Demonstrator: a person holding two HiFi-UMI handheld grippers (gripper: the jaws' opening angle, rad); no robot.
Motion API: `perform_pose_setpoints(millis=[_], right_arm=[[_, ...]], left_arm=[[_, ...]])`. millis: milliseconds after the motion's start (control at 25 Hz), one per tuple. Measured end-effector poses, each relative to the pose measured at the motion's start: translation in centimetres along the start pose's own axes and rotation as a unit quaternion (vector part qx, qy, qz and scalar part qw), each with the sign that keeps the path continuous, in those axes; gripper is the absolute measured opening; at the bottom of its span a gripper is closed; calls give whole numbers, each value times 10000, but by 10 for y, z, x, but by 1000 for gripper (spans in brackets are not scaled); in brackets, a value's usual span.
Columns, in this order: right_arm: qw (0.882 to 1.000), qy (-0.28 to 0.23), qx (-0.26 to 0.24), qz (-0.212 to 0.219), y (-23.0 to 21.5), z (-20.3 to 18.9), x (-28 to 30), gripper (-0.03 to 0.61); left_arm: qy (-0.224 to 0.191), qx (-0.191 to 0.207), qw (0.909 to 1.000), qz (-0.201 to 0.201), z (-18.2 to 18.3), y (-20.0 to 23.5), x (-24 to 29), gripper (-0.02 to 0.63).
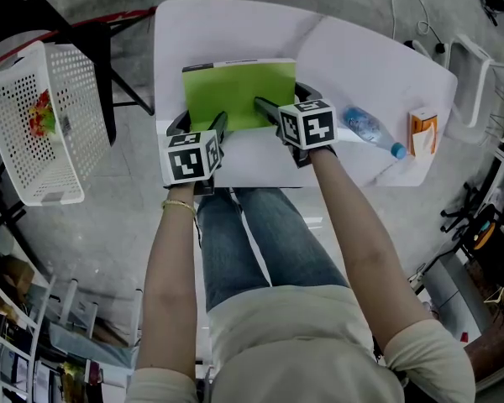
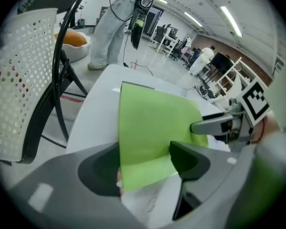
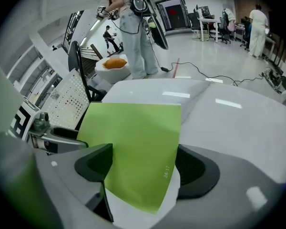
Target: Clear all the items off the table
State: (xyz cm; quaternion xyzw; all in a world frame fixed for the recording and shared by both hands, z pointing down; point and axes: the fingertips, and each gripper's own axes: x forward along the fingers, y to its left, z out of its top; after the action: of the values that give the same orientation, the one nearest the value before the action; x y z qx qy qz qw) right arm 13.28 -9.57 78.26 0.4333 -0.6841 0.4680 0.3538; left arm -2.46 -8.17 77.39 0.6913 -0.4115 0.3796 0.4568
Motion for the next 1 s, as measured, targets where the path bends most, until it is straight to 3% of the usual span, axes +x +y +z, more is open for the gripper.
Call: perform_pose_setpoints(millis=[1000], right_arm=[[9959,-770,-469,-83,52,33,-111,413]], left_arm=[[-763,8,9971,35,20,-34,-113,324]])
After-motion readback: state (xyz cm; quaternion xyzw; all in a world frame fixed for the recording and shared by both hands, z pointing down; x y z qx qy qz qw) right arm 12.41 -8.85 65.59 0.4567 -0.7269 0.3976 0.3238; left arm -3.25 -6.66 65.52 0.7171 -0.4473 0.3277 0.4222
